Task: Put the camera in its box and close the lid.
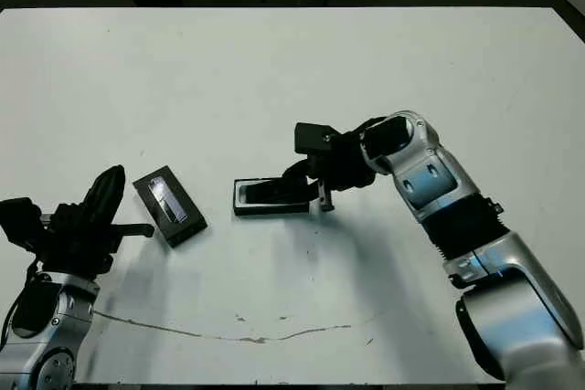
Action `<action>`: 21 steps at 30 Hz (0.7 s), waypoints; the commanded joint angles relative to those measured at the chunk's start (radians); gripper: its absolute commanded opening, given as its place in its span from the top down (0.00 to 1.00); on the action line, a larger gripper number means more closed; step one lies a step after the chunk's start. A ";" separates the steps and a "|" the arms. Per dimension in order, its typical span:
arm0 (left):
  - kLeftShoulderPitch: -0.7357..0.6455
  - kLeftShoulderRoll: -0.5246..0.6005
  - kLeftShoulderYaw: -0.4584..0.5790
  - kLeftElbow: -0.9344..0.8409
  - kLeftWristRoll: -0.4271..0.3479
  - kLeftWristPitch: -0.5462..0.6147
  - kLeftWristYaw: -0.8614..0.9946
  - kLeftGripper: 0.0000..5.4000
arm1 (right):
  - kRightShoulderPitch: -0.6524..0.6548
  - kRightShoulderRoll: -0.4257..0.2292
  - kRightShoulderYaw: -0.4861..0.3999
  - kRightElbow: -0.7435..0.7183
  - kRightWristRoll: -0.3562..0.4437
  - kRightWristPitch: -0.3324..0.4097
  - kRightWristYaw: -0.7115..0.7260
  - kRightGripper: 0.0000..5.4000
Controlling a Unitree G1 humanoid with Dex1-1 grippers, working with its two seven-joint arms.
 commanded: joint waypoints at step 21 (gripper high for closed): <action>0.022 -0.003 -0.005 0.012 0.004 0.008 0.004 1.00 | -0.030 0.099 0.066 0.187 -0.036 -0.078 0.070 0.77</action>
